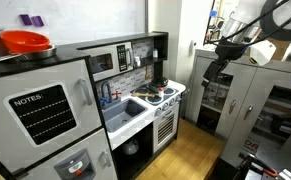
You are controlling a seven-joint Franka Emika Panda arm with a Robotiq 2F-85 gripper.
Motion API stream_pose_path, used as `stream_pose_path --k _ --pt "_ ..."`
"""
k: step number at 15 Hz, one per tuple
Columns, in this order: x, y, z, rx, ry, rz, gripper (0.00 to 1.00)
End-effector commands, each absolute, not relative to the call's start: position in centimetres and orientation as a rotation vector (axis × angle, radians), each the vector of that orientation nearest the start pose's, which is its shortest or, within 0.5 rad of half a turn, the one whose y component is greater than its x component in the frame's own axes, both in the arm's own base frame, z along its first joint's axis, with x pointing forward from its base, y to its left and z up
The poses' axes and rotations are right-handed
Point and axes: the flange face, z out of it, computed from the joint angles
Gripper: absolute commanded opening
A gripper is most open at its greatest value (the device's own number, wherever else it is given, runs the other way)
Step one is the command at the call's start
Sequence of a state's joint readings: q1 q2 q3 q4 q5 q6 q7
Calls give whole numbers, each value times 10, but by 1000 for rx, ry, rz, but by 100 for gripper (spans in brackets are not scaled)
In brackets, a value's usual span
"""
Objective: Remove the white and red object from the stove and put it in the sink
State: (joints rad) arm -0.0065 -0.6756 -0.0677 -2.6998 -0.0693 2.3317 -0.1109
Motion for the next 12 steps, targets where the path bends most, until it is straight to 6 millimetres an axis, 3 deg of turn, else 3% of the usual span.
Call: stream_pose_path --k 1,3,7,12 --pt "364 -28 462 -3143 -133 -482 100" --pt "364 -28 462 -3143 -134 -482 100" --pt "385 -48 454 -3142 -172 -532 100" --pt "438 -77 441 -3116 -285 -636 100"
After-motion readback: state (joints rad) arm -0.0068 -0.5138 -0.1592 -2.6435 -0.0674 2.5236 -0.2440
